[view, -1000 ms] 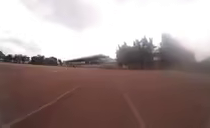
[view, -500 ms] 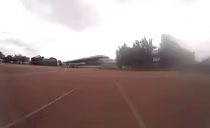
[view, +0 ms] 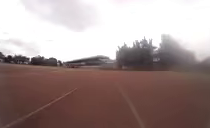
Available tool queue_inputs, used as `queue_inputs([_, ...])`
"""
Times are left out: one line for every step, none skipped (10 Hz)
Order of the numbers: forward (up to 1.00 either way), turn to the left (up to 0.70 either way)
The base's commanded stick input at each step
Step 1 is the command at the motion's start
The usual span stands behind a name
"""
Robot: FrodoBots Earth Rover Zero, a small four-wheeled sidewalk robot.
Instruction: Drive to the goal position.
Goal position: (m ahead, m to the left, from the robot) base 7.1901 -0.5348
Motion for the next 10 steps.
queue_inputs([1.00, -0.20])
queue_inputs([0.81, 0.00])
queue_inputs([0.58, 0.00])
queue_inputs([0.36, 0.00])
queue_inputs([0.13, 0.00])
queue_inputs([1.00, 0.00])
queue_inputs([1.00, 0.00])
queue_inputs([1.00, -0.40])
queue_inputs([1.00, -0.40])
queue_inputs([1.00, -0.40])
